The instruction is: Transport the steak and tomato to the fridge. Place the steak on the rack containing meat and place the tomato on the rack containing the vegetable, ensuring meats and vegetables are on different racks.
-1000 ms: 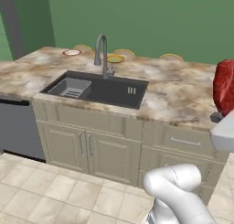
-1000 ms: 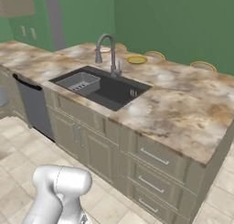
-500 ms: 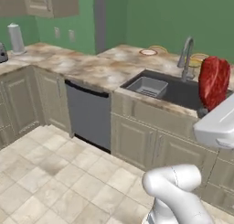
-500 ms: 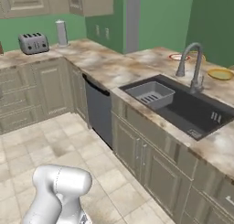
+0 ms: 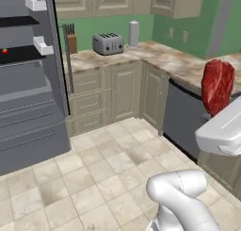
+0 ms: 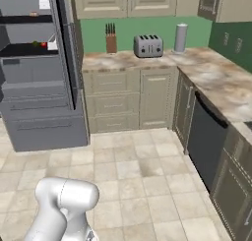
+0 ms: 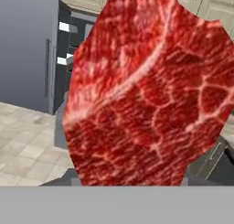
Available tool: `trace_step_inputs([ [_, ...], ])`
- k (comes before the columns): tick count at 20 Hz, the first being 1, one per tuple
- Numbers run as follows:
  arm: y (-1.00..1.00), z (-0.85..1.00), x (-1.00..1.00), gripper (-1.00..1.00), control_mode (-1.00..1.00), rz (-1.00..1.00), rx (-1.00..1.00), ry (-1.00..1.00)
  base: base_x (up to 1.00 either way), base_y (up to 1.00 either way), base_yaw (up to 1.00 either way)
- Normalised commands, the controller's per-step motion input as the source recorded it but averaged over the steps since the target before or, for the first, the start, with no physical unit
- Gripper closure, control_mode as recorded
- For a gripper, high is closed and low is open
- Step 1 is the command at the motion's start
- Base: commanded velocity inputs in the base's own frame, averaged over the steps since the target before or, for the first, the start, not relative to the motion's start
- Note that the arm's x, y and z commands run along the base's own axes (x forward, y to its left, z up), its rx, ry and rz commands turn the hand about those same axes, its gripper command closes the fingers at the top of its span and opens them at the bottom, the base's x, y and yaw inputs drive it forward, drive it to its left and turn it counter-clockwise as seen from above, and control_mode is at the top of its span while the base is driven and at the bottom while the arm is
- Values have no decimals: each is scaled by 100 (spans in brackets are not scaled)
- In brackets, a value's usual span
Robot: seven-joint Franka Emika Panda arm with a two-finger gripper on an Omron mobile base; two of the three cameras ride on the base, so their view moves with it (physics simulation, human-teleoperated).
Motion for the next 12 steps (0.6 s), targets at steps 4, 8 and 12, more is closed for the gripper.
trace_step_inputs([
  [4, 0, 0, 0, 100, 100, 0, 0, 0, 99, 89, 39],
  [8, 0, 0, 0, 100, 100, 0, 0, 0, 100, 81, 20],
  [12, 0, 0, 0, 100, 100, 0, 0, 0, 100, 98, 5],
])
